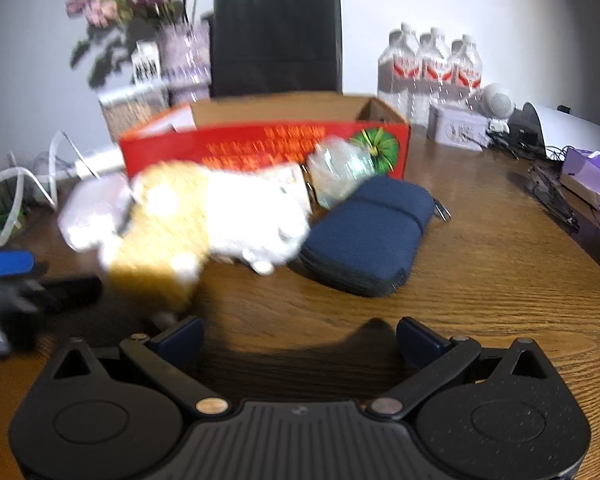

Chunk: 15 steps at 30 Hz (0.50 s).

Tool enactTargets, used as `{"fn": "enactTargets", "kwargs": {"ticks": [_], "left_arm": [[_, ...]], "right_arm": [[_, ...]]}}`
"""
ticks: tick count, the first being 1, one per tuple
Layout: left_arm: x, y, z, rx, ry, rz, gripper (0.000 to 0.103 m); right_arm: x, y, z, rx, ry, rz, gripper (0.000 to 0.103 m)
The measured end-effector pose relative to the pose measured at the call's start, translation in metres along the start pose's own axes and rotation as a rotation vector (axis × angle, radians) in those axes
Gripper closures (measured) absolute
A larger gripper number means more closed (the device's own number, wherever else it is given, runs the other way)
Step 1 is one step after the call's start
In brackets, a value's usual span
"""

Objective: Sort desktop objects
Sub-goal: 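Grasp the frosted white container with the left tool while the right tool grasps the plush toy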

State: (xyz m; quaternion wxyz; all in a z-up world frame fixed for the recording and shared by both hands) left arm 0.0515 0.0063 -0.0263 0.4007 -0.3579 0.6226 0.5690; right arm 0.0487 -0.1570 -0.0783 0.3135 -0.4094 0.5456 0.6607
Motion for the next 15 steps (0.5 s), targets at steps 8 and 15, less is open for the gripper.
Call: {"fn": "enactTargets", "kwargs": {"ticks": [8, 15], "left_arm": [[-0.043, -0.023, 0.055, -0.084, 0.078, -0.036, 0.000], [-0.038, -0.093, 0.078, -0.185, 0.119, 0.080, 0.000]], "right_arm": [[-0.029, -0.008, 0.053, -0.198, -0.106, -0.042, 0.005], [-0.024, -0.029, 0.060, -0.132, -0.125, -0.024, 0.024]]}}
Point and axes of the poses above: each gripper's, at about its wrist camera, not at the fingertips, and y roughly against the way its jaws point, z to its left, x to its underside, the point moved 9 cm from there along -y, roughly the way its jaws point, and after that the axes turned 9 degrees about -z, right-handed, at the moved point
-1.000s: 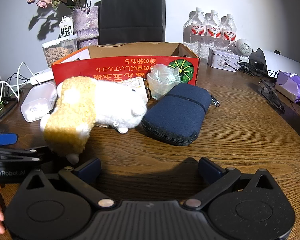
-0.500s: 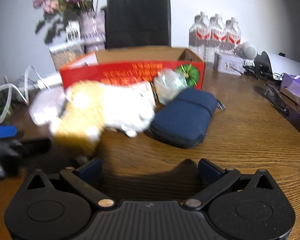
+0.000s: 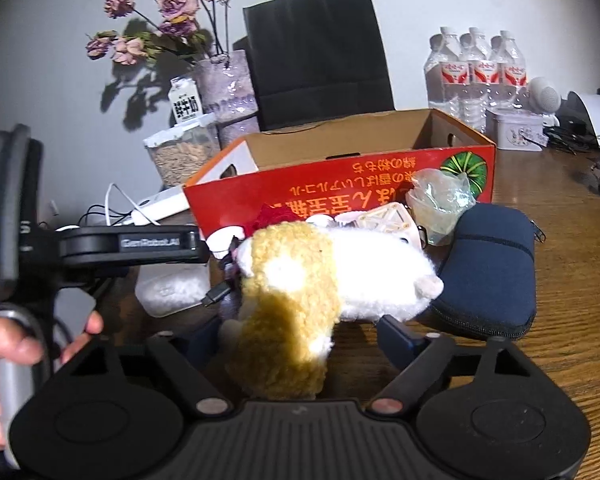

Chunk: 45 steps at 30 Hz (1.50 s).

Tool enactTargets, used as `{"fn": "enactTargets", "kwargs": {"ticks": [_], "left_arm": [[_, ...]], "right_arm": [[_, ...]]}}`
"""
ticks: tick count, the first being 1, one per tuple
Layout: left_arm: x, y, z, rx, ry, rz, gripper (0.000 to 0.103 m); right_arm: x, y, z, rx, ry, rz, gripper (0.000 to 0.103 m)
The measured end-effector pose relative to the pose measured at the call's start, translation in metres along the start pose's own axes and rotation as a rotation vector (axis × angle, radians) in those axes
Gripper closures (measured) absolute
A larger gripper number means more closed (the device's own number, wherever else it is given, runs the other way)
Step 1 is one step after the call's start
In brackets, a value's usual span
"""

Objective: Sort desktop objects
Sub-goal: 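Grasp the frosted white container with the left tool while the right tool grasps the plush toy, then carry both items into the cardboard box and open both tools to release them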

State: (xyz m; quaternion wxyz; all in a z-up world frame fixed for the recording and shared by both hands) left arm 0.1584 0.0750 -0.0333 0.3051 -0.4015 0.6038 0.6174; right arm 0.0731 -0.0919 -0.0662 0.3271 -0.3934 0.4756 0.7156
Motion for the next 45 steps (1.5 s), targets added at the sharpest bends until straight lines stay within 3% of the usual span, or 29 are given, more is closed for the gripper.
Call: {"fn": "enactTargets", "kwargs": {"ticks": [1, 2, 4, 7, 14, 20, 25, 27, 32, 38, 39, 42, 43, 44, 45], "left_arm": [[0.002, -0.004, 0.001, -0.012, 0.000, 0.003, 0.002], [0.004, -0.006, 0.002, -0.010, 0.010, 0.011, 0.005], [0.008, -0.006, 0.000, 0.017, 0.031, 0.039, 0.025], [0.010, 0.004, -0.003, 0.000, -0.001, 0.026, 0.031], [0.013, 0.055, -0.005, 0.021, -0.028, -0.018, 0.036], [0.029, 0.118, -0.023, 0.125, -0.067, -0.037, 0.036], [0.064, 0.150, -0.051, 0.222, -0.126, 0.002, 0.036], [0.074, 0.153, -0.058, 0.233, -0.140, 0.012, 0.036], [0.085, 0.150, -0.065, 0.228, -0.182, 0.013, 0.035], [0.087, 0.144, -0.064, 0.217, -0.180, 0.024, 0.023], [0.086, 0.143, -0.065, 0.223, -0.182, 0.020, 0.019], [0.083, 0.137, -0.069, 0.241, -0.208, 0.007, 0.019], [0.085, 0.133, -0.070, 0.235, -0.219, 0.020, 0.029], [0.087, 0.128, -0.071, 0.230, -0.225, 0.046, 0.037], [0.088, 0.126, -0.072, 0.229, -0.224, 0.057, 0.037]], "right_arm": [[0.000, 0.001, -0.002, -0.019, -0.018, 0.005, 0.035], [0.000, 0.002, -0.002, -0.053, -0.041, 0.006, 0.052], [0.001, 0.006, -0.001, -0.057, -0.038, -0.007, 0.053], [0.001, 0.013, 0.004, -0.022, 0.055, -0.036, 0.056], [-0.016, 0.062, 0.000, 0.004, 0.145, -0.154, 0.062], [-0.006, 0.096, -0.019, 0.050, 0.198, -0.115, 0.062], [0.026, 0.116, -0.033, 0.081, 0.225, 0.007, 0.062], [0.032, 0.119, -0.036, 0.090, 0.214, 0.009, 0.059], [0.036, 0.116, -0.037, 0.098, 0.178, 0.007, 0.036], [0.034, 0.106, -0.039, 0.061, 0.080, 0.009, 0.032], [0.033, 0.103, -0.039, 0.062, 0.072, 0.007, 0.032], [0.033, 0.089, -0.042, 0.101, 0.068, 0.019, 0.034], [0.034, 0.084, -0.045, 0.122, 0.066, 0.035, 0.051], [0.036, 0.082, -0.046, 0.126, 0.064, 0.041, 0.054], [0.036, 0.082, -0.046, 0.121, 0.063, 0.032, 0.055]]}}
Point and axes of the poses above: each gripper's, at about its wrist camera, not at the fingertips, and y roughly against the way its jaws point, z to its left, x to its underside, the point moved 9 cm from there along -y, roughly the way its jaws point, and after that the axes turned 9 degrees about -z, right-handed, at the moved point
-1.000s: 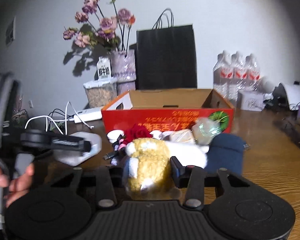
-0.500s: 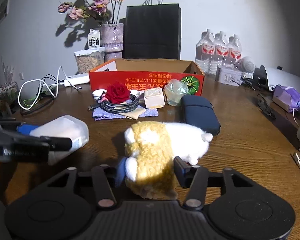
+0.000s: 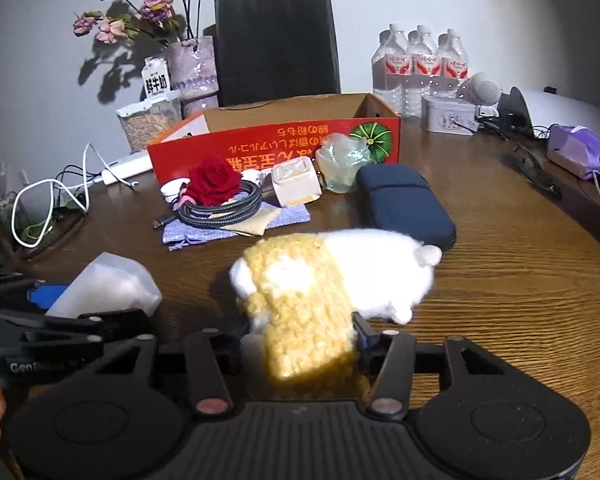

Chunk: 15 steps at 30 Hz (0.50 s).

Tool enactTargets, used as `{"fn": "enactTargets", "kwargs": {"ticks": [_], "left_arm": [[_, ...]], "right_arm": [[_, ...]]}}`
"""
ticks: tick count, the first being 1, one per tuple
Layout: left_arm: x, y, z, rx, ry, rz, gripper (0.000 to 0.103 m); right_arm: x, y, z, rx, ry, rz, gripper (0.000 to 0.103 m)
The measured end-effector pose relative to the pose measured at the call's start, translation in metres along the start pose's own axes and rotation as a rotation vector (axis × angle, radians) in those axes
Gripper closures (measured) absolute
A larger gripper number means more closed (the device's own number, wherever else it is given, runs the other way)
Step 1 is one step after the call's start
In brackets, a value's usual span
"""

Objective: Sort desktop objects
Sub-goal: 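Carry both items into the cardboard box and open both tools to release them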

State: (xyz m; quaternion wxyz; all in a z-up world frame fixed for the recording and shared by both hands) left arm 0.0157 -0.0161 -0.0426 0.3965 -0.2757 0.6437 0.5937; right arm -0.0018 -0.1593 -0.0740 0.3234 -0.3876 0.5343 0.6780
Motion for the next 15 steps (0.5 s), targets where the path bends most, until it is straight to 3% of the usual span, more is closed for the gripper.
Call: {"fn": "enactTargets", "kwargs": {"ticks": [6, 10, 15], "left_arm": [[-0.017, 0.017, 0.001, 0.035, 0.034, -0.073, 0.037], [-0.062, 0.026, 0.018, 0.032, 0.089, -0.171, 0.037], [-0.140, 0.009, 0.044, 0.026, 0.172, -0.242, 0.037]], "right_arm": [[-0.027, 0.035, 0.005, -0.036, 0.049, -0.154, 0.057], [-0.074, 0.041, 0.006, -0.065, 0.076, -0.245, 0.057], [-0.144, 0.002, -0.003, -0.070, 0.092, -0.301, 0.057]]}}
Point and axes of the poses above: each gripper's, at about its wrist camera, not at the fingertips, and y roughly against the way its jaws point, z to its left, x to its underside, the point moved 9 cm from there along -y, roughly the way its jaws point, and after that the axes turned 9 degrees about -z, right-handed, at the moved point
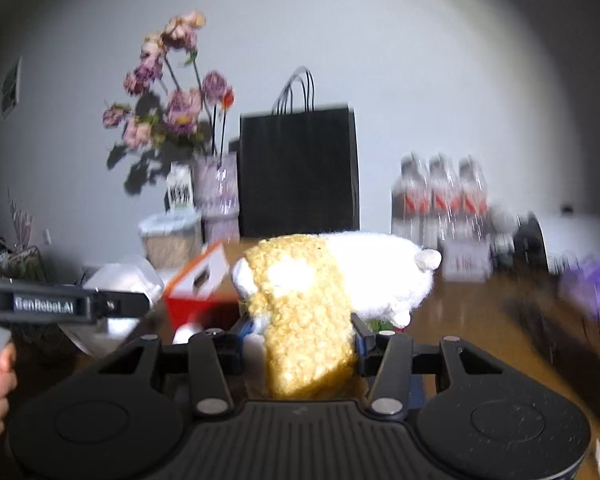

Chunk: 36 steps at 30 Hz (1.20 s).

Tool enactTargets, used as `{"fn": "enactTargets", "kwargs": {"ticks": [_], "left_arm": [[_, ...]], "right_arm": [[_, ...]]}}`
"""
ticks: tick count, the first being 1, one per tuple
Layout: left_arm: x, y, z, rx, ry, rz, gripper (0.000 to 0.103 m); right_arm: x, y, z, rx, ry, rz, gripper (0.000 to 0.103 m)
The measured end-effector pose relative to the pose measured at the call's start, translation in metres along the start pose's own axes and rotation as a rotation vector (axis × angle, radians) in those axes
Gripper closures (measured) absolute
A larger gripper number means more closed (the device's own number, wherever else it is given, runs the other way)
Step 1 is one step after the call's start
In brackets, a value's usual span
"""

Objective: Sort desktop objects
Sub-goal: 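Carry both items into the cardboard box and open both tools to release them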

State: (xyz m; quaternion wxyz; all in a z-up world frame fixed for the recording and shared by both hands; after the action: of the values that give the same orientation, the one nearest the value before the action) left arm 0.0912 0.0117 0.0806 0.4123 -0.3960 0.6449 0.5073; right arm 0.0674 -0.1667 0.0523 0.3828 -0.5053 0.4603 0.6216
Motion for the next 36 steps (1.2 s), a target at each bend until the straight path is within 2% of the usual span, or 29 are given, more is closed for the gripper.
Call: {"fn": "enactTargets", "kwargs": {"ticks": [3, 5, 9, 11, 14, 17, 20, 23, 26, 28, 31, 33, 35, 36], "left_arm": [[-0.044, -0.037, 0.006, -0.050, -0.009, -0.054, 0.037], [-0.069, -0.074, 0.010, -0.076, -0.003, -0.054, 0.037], [-0.090, -0.158, 0.009, -0.136, -0.028, -0.026, 0.037], [-0.082, -0.199, 0.011, -0.168, -0.039, 0.016, 0.037], [-0.059, -0.248, 0.025, -0.227, -0.016, 0.112, 0.037], [-0.043, -0.274, 0.039, -0.286, -0.029, 0.174, 0.037], [-0.039, -0.304, 0.041, -0.274, -0.090, 0.245, 0.037], [-0.027, -0.329, 0.051, -0.324, -0.111, 0.319, 0.037], [-0.018, -0.332, 0.054, -0.312, -0.095, 0.367, 0.037], [-0.011, -0.326, 0.052, -0.328, -0.140, 0.396, 0.037], [-0.012, -0.329, 0.046, -0.276, -0.133, 0.397, 0.036], [-0.019, -0.338, 0.047, -0.267, -0.116, 0.364, 0.036], [-0.021, -0.348, 0.043, -0.245, -0.158, 0.361, 0.035], [-0.019, -0.352, 0.042, -0.246, -0.182, 0.362, 0.033]], "right_arm": [[-0.035, -0.049, -0.008, -0.007, 0.035, -0.025, 0.057], [-0.057, -0.091, -0.016, -0.027, 0.067, -0.014, 0.057], [-0.078, -0.186, -0.040, -0.010, 0.066, 0.036, 0.057], [-0.070, -0.232, -0.047, -0.008, 0.049, 0.095, 0.057], [-0.036, -0.282, -0.054, -0.019, -0.001, 0.224, 0.057], [0.002, -0.320, -0.054, -0.010, -0.013, 0.349, 0.057], [0.028, -0.353, -0.049, -0.014, 0.018, 0.424, 0.057], [0.043, -0.368, -0.051, 0.029, 0.013, 0.537, 0.057], [0.064, -0.364, -0.061, 0.072, -0.075, 0.627, 0.059], [0.062, -0.359, -0.063, 0.075, -0.085, 0.610, 0.058], [0.059, -0.363, -0.069, 0.080, -0.142, 0.621, 0.057], [0.067, -0.370, -0.069, 0.095, -0.131, 0.656, 0.053], [0.068, -0.373, -0.067, 0.099, -0.128, 0.669, 0.039], [0.069, -0.374, -0.067, 0.097, -0.129, 0.675, 0.037]]}}
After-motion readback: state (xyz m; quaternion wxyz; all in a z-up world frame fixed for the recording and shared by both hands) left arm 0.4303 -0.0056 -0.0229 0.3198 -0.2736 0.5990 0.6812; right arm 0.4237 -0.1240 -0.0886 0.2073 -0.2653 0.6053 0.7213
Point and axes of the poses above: each gripper's, at about its wrist camera, not at the fingertips, and y roughly against the way its jaws point, z to its left, x to its underside, the point moved 9 cm from there along -y, roughly the way its jaws point, and after that the axes turned 9 degrees about -z, right-handed, at the moved point
